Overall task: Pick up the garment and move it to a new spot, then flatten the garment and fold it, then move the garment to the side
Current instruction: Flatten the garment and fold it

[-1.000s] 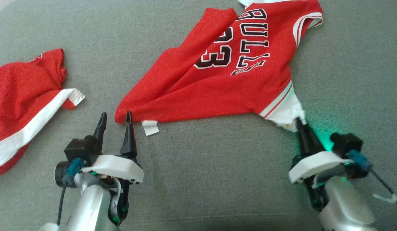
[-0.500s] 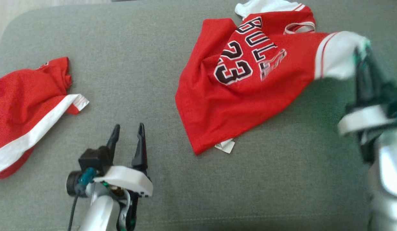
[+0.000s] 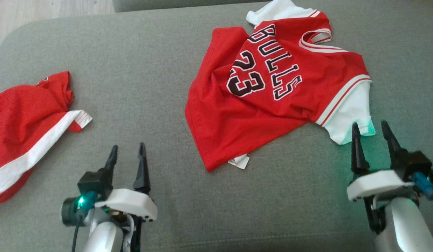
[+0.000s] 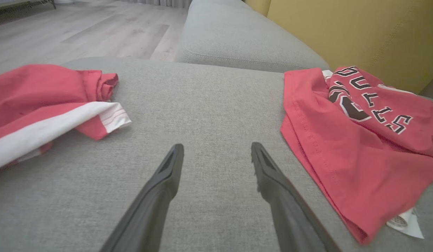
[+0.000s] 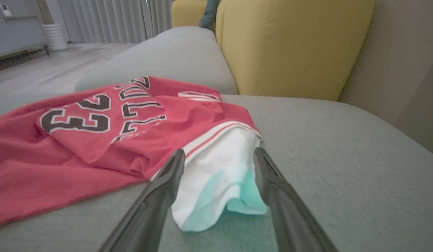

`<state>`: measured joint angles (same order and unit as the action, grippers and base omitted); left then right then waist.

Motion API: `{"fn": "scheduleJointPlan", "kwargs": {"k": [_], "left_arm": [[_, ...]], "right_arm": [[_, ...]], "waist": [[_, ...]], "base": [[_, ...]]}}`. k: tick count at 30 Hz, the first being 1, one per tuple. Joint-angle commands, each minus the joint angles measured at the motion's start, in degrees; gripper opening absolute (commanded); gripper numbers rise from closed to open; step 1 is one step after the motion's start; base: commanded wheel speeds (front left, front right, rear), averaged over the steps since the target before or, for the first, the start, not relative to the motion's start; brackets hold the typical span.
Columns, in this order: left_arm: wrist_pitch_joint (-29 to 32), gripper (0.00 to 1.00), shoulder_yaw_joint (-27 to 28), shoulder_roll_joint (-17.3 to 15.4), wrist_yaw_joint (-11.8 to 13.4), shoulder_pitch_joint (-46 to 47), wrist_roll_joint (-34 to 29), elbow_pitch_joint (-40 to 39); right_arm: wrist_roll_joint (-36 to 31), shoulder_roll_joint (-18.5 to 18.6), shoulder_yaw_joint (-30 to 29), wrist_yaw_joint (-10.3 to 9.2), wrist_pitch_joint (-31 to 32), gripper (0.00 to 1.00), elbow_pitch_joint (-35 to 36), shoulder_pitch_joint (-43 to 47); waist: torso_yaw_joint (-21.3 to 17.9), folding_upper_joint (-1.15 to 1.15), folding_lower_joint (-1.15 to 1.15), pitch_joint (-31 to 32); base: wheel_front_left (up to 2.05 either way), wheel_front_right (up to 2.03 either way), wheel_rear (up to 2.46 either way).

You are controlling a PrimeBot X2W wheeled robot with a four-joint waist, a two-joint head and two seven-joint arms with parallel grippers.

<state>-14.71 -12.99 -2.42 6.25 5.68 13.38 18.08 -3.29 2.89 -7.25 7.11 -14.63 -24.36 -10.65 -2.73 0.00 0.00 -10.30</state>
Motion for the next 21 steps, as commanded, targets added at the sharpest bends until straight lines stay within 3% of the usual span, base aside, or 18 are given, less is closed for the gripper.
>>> {"fn": "scheduleJointPlan", "kwargs": {"k": [1, 11, 21], "left_arm": [[-0.29, 1.00, 2.29, -0.45, 0.44, 0.66, -0.67, -2.11], [-0.29, 1.00, 4.32, -0.45, 2.96, -1.38, -3.80, -3.88], [-0.29, 1.00, 5.45, -0.45, 2.59, -4.93, -4.89, -2.56]], "right_arm": [[0.55, 0.09, 1.75, 0.37, -0.37, 1.00, 1.91, -1.89], [7.62, 0.00, 6.24, 0.37, -0.37, 1.00, 0.18, -3.56], [9.08, -0.01, 8.38, 0.37, -0.37, 1.00, -2.72, -1.50]], "waist": [[-0.04, 0.00, 0.00, 0.28], [2.24, 0.00, 0.00, 3.88], [3.39, 0.00, 0.00, 7.58]], "base": [[0.00, 0.00, 0.00], [0.00, 0.00, 0.00], [0.00, 0.00, 0.00]]}}
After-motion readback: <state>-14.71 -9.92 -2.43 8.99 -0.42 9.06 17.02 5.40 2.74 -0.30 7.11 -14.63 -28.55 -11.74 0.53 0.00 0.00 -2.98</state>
